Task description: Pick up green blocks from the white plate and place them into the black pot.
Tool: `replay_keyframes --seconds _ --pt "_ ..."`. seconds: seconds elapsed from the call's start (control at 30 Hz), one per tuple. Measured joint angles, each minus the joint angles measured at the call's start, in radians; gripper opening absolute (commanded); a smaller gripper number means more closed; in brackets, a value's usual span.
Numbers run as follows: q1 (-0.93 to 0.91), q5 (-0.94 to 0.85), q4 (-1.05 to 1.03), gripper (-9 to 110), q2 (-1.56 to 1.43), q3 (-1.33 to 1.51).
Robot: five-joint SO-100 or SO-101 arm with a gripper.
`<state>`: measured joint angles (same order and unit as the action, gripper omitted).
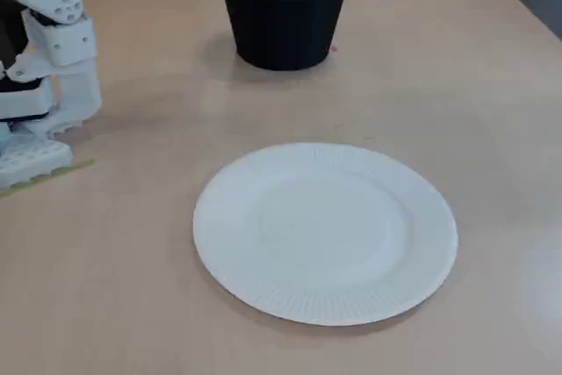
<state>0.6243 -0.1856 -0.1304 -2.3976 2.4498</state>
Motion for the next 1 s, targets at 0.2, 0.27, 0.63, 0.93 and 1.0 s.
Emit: replay_keyframes --seconds 0.2,0.27,0.63,0.93,1.0 --pt "0.035 0.021 0.061 -2 -0.014 0.16" --pt "0.037 0.026 0.077 -2 -0.014 0.193" --pt "0.034 0.04 0.089 22 -0.017 0.222" --pt "-0.023 0.037 0.089 17 -0.029 0.222" --pt "-0.038 0.037 0.089 1 -0.06 0.222"
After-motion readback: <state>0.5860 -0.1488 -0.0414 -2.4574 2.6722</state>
